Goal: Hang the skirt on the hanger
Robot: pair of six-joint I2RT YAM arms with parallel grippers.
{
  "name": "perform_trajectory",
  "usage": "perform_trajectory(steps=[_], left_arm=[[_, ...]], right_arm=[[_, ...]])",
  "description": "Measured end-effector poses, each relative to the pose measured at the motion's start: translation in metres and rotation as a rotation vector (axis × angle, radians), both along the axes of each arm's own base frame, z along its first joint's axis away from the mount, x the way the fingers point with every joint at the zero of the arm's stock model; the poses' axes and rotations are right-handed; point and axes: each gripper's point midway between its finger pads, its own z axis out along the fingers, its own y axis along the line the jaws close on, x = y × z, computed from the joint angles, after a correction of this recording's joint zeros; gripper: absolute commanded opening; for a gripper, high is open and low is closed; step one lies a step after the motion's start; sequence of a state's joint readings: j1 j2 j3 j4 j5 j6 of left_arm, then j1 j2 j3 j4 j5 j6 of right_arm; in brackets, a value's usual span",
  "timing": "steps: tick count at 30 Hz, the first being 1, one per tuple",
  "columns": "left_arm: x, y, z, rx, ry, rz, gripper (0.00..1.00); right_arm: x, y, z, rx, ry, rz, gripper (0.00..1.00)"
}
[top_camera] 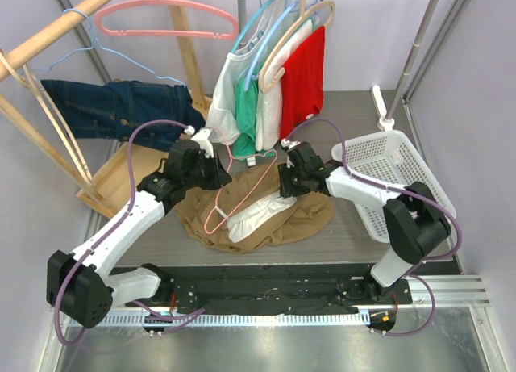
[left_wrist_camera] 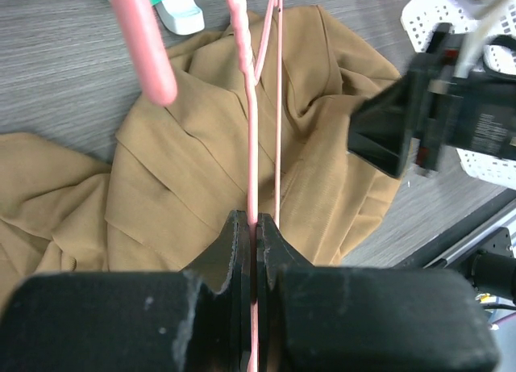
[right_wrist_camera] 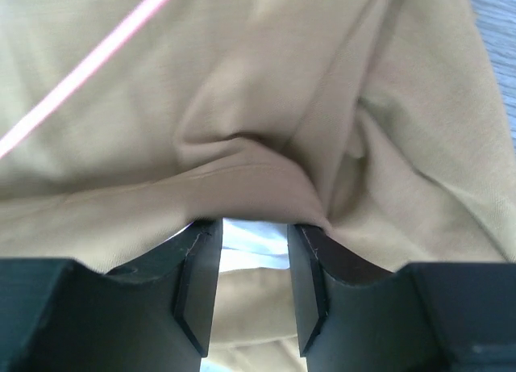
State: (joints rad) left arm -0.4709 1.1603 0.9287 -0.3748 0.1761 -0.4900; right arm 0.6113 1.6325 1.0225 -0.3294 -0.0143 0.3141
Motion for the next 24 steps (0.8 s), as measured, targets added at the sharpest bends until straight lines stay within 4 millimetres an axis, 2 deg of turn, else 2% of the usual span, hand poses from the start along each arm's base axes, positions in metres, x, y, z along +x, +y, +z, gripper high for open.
perform_trajectory(steps=[4,8,14,19,24], left_arm=[[0.003,0.001,-0.005,0.011,0.008,0.009,0.0],[0.005,0.001,-0.012,0.025,0.023,0.017,0.0],[0.008,0.001,-0.014,0.033,0.028,0.022,0.0],[0.011,0.0,-0.013,0.033,0.024,0.025,0.0],[0.013,0.0,-0.013,0.032,0.02,0.027,0.0]], right_arm=[[-0.008,0.007,0.022,0.053,-0.018,0.058,0.44],[-0.019,0.008,0.032,0.073,-0.016,0.096,0.44],[-0.041,0.006,0.025,0.041,0.051,0.121,0.46],[-0.064,0.019,0.021,0.013,0.078,0.164,0.46],[-0.066,0.032,0.022,-0.01,0.024,0.154,0.46]])
